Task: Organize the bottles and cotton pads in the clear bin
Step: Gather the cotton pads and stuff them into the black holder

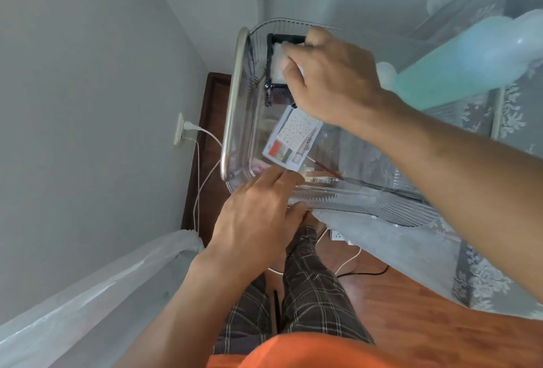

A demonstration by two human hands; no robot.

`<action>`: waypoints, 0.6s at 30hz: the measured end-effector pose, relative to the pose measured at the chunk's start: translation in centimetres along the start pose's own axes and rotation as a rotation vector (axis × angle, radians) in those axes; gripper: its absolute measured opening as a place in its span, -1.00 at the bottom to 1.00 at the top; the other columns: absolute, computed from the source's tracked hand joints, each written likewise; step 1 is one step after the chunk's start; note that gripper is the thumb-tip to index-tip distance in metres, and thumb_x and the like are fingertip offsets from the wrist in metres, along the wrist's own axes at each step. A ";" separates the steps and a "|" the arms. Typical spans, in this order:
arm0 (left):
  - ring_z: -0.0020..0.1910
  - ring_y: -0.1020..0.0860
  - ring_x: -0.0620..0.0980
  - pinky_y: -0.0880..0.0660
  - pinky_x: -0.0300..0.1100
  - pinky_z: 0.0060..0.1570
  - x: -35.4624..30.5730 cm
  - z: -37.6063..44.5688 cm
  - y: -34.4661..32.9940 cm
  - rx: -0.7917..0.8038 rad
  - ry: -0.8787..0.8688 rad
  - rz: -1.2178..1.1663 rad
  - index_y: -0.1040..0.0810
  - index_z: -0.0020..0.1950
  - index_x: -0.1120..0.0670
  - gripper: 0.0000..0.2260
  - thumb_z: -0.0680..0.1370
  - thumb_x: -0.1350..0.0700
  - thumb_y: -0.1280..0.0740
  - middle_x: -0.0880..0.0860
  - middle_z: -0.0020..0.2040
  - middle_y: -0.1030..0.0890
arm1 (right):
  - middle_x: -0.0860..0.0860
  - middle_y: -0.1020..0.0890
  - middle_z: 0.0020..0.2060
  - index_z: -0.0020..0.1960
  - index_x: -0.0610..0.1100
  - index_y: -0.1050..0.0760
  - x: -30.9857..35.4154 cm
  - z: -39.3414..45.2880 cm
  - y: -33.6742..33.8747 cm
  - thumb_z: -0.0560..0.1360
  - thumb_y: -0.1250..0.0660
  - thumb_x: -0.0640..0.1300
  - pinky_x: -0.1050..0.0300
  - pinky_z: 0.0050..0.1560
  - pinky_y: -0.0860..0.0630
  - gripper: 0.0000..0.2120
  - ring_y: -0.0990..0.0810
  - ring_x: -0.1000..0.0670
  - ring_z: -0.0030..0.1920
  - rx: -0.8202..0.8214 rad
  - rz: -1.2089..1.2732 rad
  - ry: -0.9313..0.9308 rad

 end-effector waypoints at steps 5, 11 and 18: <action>0.08 -0.61 0.07 -0.58 0.03 -0.02 -0.6 1.6 -1.0 0.039 -0.049 0.037 -0.58 0.27 0.03 -0.72 0.59 0.00 -0.38 -0.02 0.12 -0.62 | -0.04 -0.66 -0.08 0.21 -0.08 -0.63 -1.5 -7.8 -1.1 0.68 -0.21 -0.06 -0.01 -0.34 -0.54 -0.75 -0.63 -0.15 -0.19 -0.168 0.261 -0.196; 0.16 -0.59 0.14 -0.53 0.11 0.13 -0.3 4.9 -3.2 0.071 -0.110 0.111 -0.62 0.31 0.08 -0.69 0.58 0.07 -0.40 0.03 0.21 -0.66 | -0.06 -0.64 0.15 0.31 -0.03 -0.56 -5.0 -17.1 -5.8 0.67 -0.23 -0.05 0.00 -0.11 -0.55 -0.74 -0.65 -0.17 0.07 0.117 0.322 -0.490; 0.62 -0.05 0.11 -0.10 0.08 0.56 2.2 9.8 -8.8 0.284 0.004 0.259 -0.07 0.65 0.12 -0.38 0.67 -0.03 -0.22 0.12 0.66 -0.05 | -0.09 -0.07 0.66 0.64 -0.18 -0.06 -6.5 -15.1 -9.6 0.67 -0.13 0.01 -0.22 0.52 -0.25 -0.39 -0.10 -0.20 0.61 0.455 0.212 -0.403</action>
Point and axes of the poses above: each hand's wrist, its own z-axis towards the middle knuckle, its own y-axis out of the back of the hand, x = y × z, the point moved 3 cm from there along z, towards the middle knuckle
